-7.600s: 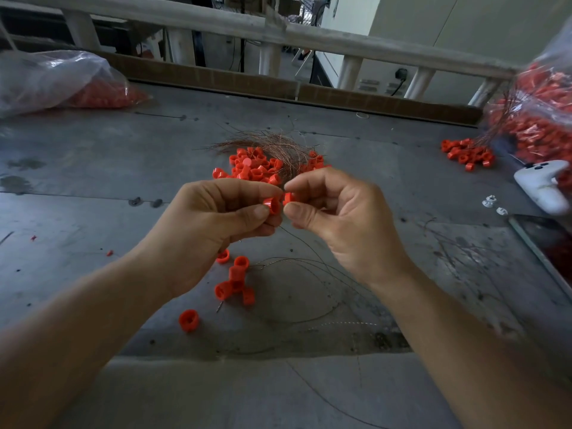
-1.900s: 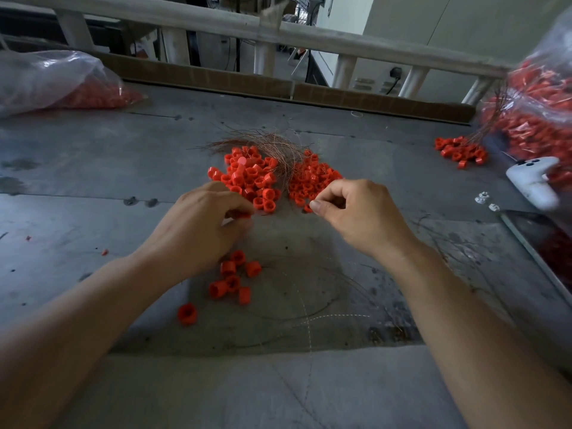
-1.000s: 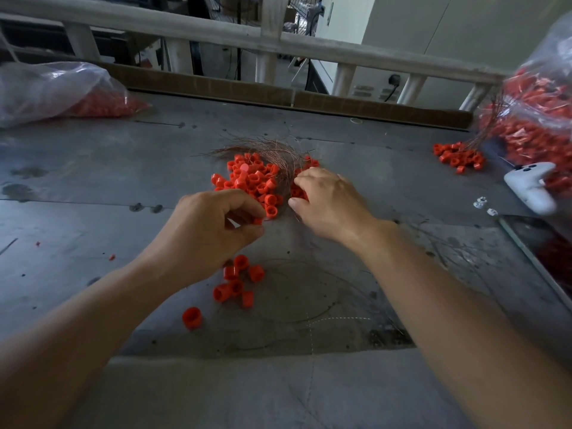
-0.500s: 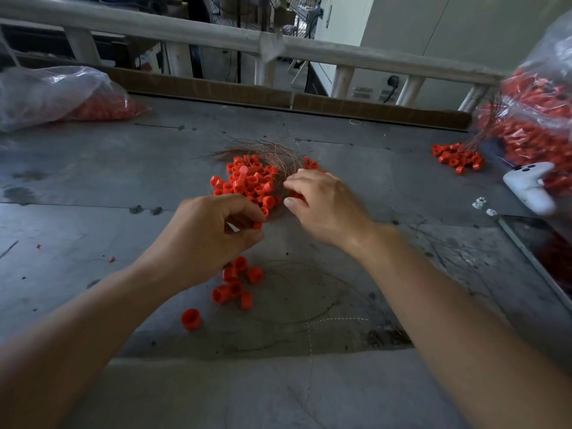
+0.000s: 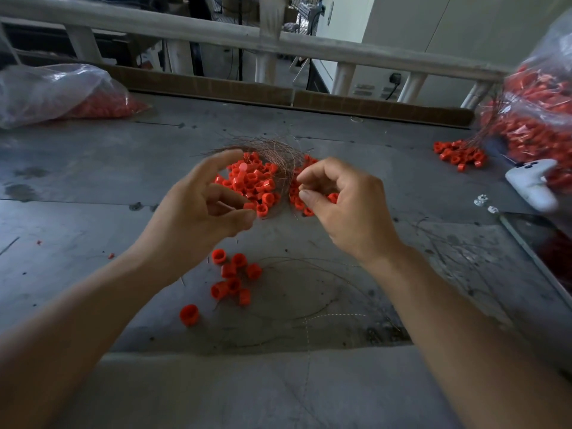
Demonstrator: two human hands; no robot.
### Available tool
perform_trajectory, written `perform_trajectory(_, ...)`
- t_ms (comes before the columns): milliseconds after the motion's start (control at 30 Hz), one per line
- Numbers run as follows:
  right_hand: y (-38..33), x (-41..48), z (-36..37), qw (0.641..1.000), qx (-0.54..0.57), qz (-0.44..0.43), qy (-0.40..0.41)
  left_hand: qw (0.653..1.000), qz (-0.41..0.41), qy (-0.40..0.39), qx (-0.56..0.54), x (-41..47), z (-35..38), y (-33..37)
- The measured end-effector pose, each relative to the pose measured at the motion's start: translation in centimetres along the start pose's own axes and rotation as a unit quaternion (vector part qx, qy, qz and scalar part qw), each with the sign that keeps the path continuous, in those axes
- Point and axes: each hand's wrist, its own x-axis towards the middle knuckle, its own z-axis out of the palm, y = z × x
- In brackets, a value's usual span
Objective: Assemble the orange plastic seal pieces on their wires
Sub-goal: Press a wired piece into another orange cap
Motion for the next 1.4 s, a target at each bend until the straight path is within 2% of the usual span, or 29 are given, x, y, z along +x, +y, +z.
perform_trajectory(67, -0.2, -0.3, -0.2, 1.000, 0.004, -0.014, -0.011, 1.000, 0.016, 0.000, -0.011, 0.0, 0.0, -0.1)
perform_trajectory(200, -0.3, -0.6, -0.4, 0.999, 0.007, -0.029, -0.030, 0.998, 0.053, -0.009, 0.036, -0.1, 0.2, -0.2)
perform_trajectory(367, -0.4, -0.8, -0.5, 0.998, 0.005, -0.039, -0.043, 0.998, 0.054, -0.019, 0.014, -0.2, 0.2, 0.1)
perform_trajectory(633, -0.4, -0.9, -0.1, 0.994, -0.002, -0.089, -0.063, 0.996, 0.070, -0.016, 0.055, -0.2, 0.4, 0.4)
perform_trajectory(833, -0.5, -1.0, 0.0, 0.976, -0.095, -0.177, -0.089, 0.996, 0.071, -0.014, 0.048, -0.1, 0.4, 0.4)
perform_trajectory(967, -0.7, -1.0, 0.0, 0.984, -0.063, -0.149, -0.081, 0.997, 0.065, -0.010, 0.040, -0.1, 0.2, 0.4)
perform_trajectory(1200, -1.0, -1.2, 0.6, 0.982, -0.055, -0.160, -0.077, 0.996, 0.066, -0.023, 0.048, -0.2, 0.2, 0.4)
perform_trajectory(1400, -0.9, -0.7, -0.5, 0.993, -0.010, -0.119, -0.007, 0.995, 0.003, 0.003, -0.096, 0.2, -0.1, -0.1)
